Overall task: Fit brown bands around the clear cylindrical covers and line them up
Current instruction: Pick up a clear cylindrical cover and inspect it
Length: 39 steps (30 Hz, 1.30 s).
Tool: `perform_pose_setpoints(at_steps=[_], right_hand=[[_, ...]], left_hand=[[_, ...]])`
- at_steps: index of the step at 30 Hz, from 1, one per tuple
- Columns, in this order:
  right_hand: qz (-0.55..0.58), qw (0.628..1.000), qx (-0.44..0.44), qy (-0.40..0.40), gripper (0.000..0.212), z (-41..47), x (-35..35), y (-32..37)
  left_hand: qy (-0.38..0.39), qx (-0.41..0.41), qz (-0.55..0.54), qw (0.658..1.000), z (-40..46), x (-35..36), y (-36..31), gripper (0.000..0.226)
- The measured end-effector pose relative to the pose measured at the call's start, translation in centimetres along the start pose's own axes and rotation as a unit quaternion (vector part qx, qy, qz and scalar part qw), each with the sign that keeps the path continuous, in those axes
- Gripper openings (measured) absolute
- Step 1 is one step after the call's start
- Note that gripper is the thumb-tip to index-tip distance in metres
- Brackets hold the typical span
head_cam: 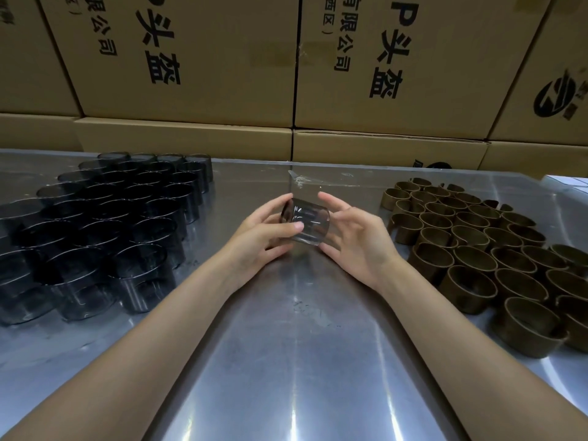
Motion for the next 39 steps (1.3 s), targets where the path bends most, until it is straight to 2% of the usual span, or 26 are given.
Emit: perform_pose_setpoints(at_steps=[2, 8, 13, 25, 27, 29, 30, 31, 32, 34, 35, 37, 39], right_hand=[[0.009, 1.0, 0.003, -0.005, 0.048, 0.1, -0.2, 0.1], [-0.102, 0.994, -0.03, 0.039, 0.051, 0.4, 0.5, -0.2], [-0.282, 0.957, -0.062, -0.032, 0.052, -0.2, -0.9, 0.7], [-0.319, 0.948, 0.011, -0.005, 0.056, 0.3, -0.8, -0.1], [-0.26, 0.965, 0.018, -0.004, 0.044, 0.4, -0.8, -0.2], [-0.234, 0.97, -0.019, -0.065, 0.022, 0.1, -1.3, 0.3], [-0.299, 0.943, -0.064, -0.13, 0.014, -0.3, -1.9, 1.2], [-0.395, 0.889, -0.11, -0.204, 0.01, -1.1, -2.5, 2.1], [-0.487, 0.819, -0.148, -0.265, 0.009, -2.0, -2.8, 2.9], [-0.62, 0.692, -0.172, -0.326, 0.011, -3.3, -2.7, 4.0], [-0.672, 0.641, -0.162, -0.335, 0.014, -3.4, -2.8, 4.2], [-0.755, 0.554, -0.075, -0.343, 0.026, -2.9, -3.5, 3.7], [-0.793, 0.498, 0.039, -0.349, 0.037, -2.6, -4.3, 3.1]], left_hand=[[0.02, 0.035, -0.017, 0.999, 0.1, 0.0, 0.0, 0.058], [0.025, 0.075, -0.059, 0.995, 0.4, 0.3, -0.2, 0.08], [0.014, 0.083, -0.024, 0.996, 0.5, 0.2, -0.7, 0.077], [-0.008, 0.061, 0.024, 0.998, -0.3, 1.6, -0.1, 0.075], [-0.007, 0.056, 0.033, 0.998, -0.3, 1.7, 0.0, 0.071], [-0.011, 0.051, 0.043, 0.998, -0.3, 1.8, 0.0, 0.067], [-0.017, 0.048, 0.044, 0.998, -0.2, 1.8, 0.0, 0.064], [-0.022, 0.047, 0.041, 0.998, -0.2, 1.7, 0.0, 0.06], [-0.028, 0.045, 0.037, 0.998, -0.1, 1.7, 0.0, 0.057], [-0.042, 0.042, 0.033, 0.998, -0.1, 1.6, 0.0, 0.053], [-0.05, 0.043, 0.038, 0.997, -0.1, 1.5, -0.1, 0.054], [-0.064, 0.051, 0.056, 0.995, -0.3, 1.6, -0.2, 0.059], [-0.068, 0.057, 0.067, 0.994, -0.4, 1.7, -0.4, 0.065]])
Point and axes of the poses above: each hand's wrist, its own z-axis towards the middle knuckle, its own x-axis out of the palm, y = z × x, the point moved 6 cm from there along z, towards the middle knuckle, and after that the axes turned 8 degrees about y, right-handed, at the moved point
